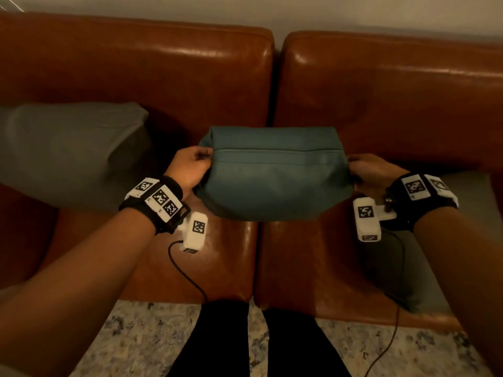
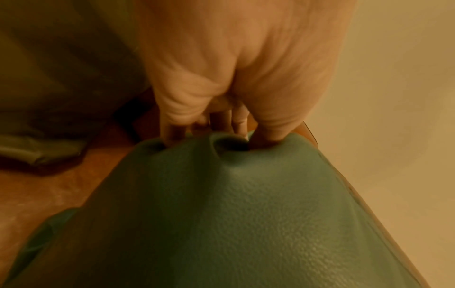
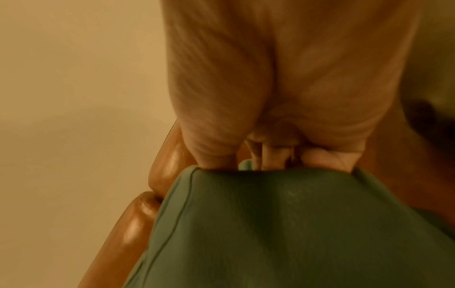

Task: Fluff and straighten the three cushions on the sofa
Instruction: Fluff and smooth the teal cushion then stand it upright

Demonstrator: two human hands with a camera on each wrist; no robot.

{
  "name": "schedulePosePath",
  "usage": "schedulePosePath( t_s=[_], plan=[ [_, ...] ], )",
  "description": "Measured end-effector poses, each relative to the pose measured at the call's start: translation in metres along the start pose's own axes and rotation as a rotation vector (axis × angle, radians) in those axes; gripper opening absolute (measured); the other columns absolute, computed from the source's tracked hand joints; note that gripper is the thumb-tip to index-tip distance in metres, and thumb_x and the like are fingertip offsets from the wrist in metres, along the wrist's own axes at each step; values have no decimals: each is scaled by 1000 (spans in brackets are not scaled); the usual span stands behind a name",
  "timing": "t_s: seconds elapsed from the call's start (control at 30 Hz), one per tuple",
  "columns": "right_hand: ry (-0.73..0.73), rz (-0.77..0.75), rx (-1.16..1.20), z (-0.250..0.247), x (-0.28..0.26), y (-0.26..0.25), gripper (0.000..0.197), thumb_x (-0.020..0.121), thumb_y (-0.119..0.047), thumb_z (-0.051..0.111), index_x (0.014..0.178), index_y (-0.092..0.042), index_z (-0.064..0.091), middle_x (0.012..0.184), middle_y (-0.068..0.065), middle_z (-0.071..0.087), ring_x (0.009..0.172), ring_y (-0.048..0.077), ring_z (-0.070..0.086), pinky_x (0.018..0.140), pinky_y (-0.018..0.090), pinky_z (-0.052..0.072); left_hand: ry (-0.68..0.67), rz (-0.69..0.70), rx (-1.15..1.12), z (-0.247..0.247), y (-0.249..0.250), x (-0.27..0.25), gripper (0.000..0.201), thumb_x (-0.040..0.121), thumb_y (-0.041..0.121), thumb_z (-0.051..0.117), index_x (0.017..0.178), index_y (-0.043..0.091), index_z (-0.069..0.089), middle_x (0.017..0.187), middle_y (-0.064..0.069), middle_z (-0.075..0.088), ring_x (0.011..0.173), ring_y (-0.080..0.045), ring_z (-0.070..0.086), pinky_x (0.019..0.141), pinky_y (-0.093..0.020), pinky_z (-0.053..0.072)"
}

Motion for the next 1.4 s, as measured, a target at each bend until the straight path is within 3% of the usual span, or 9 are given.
schedulePosePath(
  t_s=[0.17,0.37,0.57,0.67,0.8,0.97,1.17,1.3,1.4],
  plan=[
    [-4,-11,-159,-4,-3,-8,24,105,5,44,114,-8,63,116,17,67,102,34,66,90,48,56,58,77,11,-3,7,-5,20,98,8,65,111,22,67,112,-5,72,110,-24,69,103,-44,54],
    [545,-255,-351,-48,-20,-34,26,106,-16,54,129,-12,65,129,10,65,108,23,59,83,32,46,357,235,-124,-39,35,-11,30,90,11,77,103,32,59,98,4,66,84,-6,67,77,-20,54],
    [541,-235,-325,-47,-14,-30,34,111,-32,41,127,-9,60,135,18,61,124,36,57,93,37,41,231,-56,-176,-43,28,6,45,81,64,72,101,25,65,110,1,72,102,-18,69,98,-47,57],
    [409,-193,-410,-39,-11,-25,42,112,-35,37,109,-2,63,115,25,64,114,44,60,93,46,44,200,-24,-72,-48,29,10,37,89,58,68,87,21,71,106,-4,76,102,-25,71,103,-54,54],
    [480,-239,-473,-43,-19,-34,39,110,-34,45,124,-1,60,122,21,64,115,40,60,97,48,47,305,53,33,-57,34,11,40,91,54,62,96,15,71,102,-6,75,100,-28,70,99,-52,55],
    [591,-281,-366,-44,-28,-41,33,111,-32,40,129,-6,49,111,10,53,91,26,53,71,32,40,385,42,2,-52,40,17,14,97,35,67,101,23,61,113,-5,69,105,-22,66,103,-49,52],
    [648,-388,-358,-43,-33,-46,21,108,-26,50,123,-12,49,105,8,56,82,23,56,69,31,44,504,279,409,-47,85,-7,49,91,26,73,132,16,47,139,-6,44,132,-26,45,113,-40,37],
    [649,-497,-299,-40,-37,-53,26,104,-17,58,125,-10,43,104,7,58,81,19,57,65,24,45,-35,741,825,37,105,-24,87,88,61,69,156,18,36,164,-10,33,153,-29,27,126,-46,18],
    [542,-555,-245,-32,-34,-56,35,98,-16,68,124,-15,45,107,-7,56,88,6,57,73,18,48,-310,816,1114,88,80,-29,120,79,83,60,166,20,7,174,-3,-1,160,-22,-4,129,-44,-5]
  ],
)
Point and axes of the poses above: each hand's wrist, its own x-axis towards the middle knuckle, its own z-axis out of the palm, y = z × x, the point moved 7 cm from there along x, towards the middle knuckle
